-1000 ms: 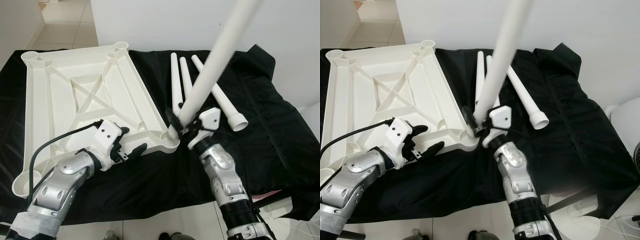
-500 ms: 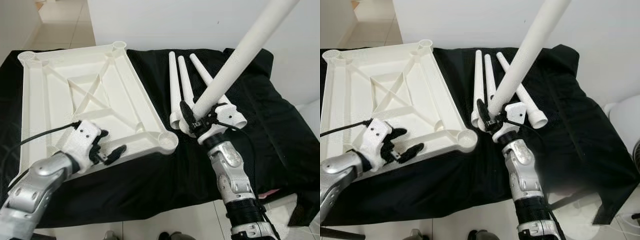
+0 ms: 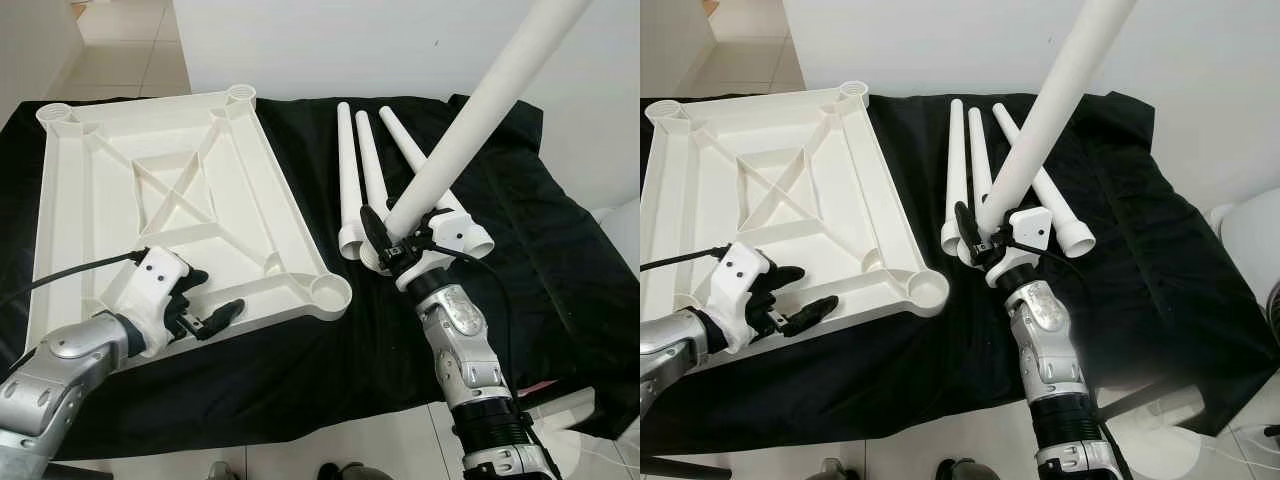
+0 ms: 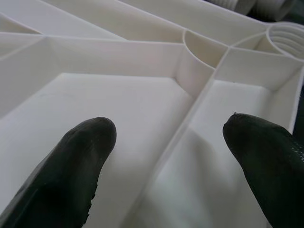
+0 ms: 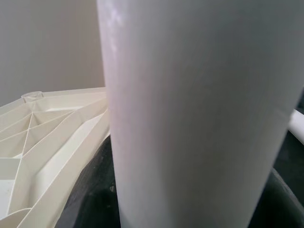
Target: Building children table
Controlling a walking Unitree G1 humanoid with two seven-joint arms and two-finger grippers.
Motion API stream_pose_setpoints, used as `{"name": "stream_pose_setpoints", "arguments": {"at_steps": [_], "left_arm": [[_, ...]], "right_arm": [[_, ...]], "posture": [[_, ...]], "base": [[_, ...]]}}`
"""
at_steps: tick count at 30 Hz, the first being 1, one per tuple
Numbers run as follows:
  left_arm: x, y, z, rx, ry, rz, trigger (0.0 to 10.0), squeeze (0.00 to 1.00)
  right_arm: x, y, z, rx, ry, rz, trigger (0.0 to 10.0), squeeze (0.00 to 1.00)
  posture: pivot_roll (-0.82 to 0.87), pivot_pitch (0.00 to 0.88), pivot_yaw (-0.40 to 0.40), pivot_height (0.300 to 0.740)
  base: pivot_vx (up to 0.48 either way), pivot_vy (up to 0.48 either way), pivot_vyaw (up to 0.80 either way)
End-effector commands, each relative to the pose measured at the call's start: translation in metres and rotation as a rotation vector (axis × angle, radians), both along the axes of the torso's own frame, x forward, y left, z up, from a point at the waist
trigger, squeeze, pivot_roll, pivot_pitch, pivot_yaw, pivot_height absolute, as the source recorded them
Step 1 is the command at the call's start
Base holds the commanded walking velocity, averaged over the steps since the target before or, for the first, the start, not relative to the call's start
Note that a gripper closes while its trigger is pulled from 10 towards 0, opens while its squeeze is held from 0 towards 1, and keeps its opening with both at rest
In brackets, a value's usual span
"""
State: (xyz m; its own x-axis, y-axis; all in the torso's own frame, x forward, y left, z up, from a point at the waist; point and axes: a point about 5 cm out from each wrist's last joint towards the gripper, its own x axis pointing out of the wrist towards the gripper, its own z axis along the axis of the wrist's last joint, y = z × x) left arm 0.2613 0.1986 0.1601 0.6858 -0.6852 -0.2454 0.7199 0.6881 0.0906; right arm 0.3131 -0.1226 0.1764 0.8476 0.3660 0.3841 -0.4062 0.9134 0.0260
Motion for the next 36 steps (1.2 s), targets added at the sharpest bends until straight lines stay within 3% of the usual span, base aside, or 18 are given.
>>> {"name": "stream_pose_setpoints", "arguments": {"at_steps": [1, 7, 11, 13, 18, 19, 20, 21, 22, 23, 24, 29, 36], "left_arm": [[-0.013, -0.003, -0.002, -0.024, 0.085, -0.253, 10.0, 0.0], [-0.018, 0.013, 0.009, -0.077, 0.088, -0.206, 10.0, 0.0], [-0.028, 0.014, 0.01, -0.076, 0.109, -0.244, 10.0, 0.0], [-0.041, 0.014, 0.007, -0.062, 0.156, -0.286, 10.0, 0.0], [-0.047, 0.014, 0.007, -0.047, 0.178, -0.297, 10.0, 0.0], [-0.048, 0.013, 0.005, -0.021, 0.183, -0.295, 9.3, 0.0], [-0.049, 0.013, 0.004, -0.013, 0.196, -0.285, 1.1, 0.0], [-0.05, 0.013, 0.003, 0.006, 0.201, -0.276, 0.0, 0.0], [-0.051, 0.013, 0.002, 0.018, 0.203, -0.27, 0.0, 0.0], [-0.05, 0.013, 0.0, 0.038, 0.208, -0.254, 9.2, 0.0], [-0.05, 0.013, -0.002, 0.052, 0.21, -0.244, 10.0, 0.0], [-0.057, 0.012, -0.007, 0.097, 0.232, -0.265, 10.0, 0.0], [-0.057, 0.012, 0.004, 0.056, 0.207, -0.271, 10.0, 0.0]], "right_arm": [[0.0, -0.002, -0.002, -0.014, 0.011, -0.009, 10.0, 0.0], [0.0, -0.003, -0.003, -0.023, 0.013, -0.012, 10.0, 0.0], [-0.001, -0.002, -0.005, -0.028, 0.016, -0.012, 10.0, 0.0], [0.0, -0.002, -0.005, -0.033, 0.018, -0.011, 10.0, 0.0], [0.001, -0.002, -0.006, -0.035, 0.02, -0.007, 10.0, 0.0], [0.001, -0.001, -0.005, -0.038, 0.02, -0.004, 10.0, 0.0], [0.001, -0.001, -0.005, -0.041, 0.019, -0.002, 10.0, 0.0], [0.002, -0.001, -0.005, -0.042, 0.018, -0.001, 10.0, 0.0], [0.002, -0.001, -0.005, -0.043, 0.018, -0.001, 10.0, 0.0], [0.002, -0.001, -0.005, -0.044, 0.018, -0.001, 10.0, 0.0], [0.002, -0.001, -0.005, -0.044, 0.019, -0.001, 10.0, 0.0], [0.002, -0.001, -0.005, -0.048, 0.02, 0.0, 10.0, 0.0], [0.003, -0.001, -0.006, -0.052, 0.021, -0.004, 10.0, 0.0]], "posture": [[0.01, 0.135, -0.055, 0.74], [0.01, 0.138, -0.053, 0.74], [0.01, 0.139, -0.055, 0.74], [0.02, 0.139, -0.058, 0.74], [0.02, 0.139, -0.062, 0.74], [0.02, 0.138, -0.063, 0.74], [0.02, 0.137, -0.064, 0.74], [0.02, 0.138, -0.067, 0.74], [0.02, 0.138, -0.067, 0.74], [0.02, 0.136, -0.068, 0.74], [0.02, 0.136, -0.068, 0.74], [0.02, 0.138, -0.069, 0.74], [0.02, 0.136, -0.066, 0.74]], "base": [[0.0, 0.0, 0.0], [0.0, 0.0, 0.0], [0.0, 0.0, 0.0], [0.0, 0.0, 0.0], [0.0, 0.0, 0.0], [0.0, 0.0, 0.0], [0.0, 0.0, 0.0], [0.0, 0.0, 0.0], [0.0, 0.0, 0.0], [0.0, 0.0, 0.0], [0.0, 0.0, 0.0], [0.0, 0.0, 0.0], [0.0, 0.0, 0.0]]}}
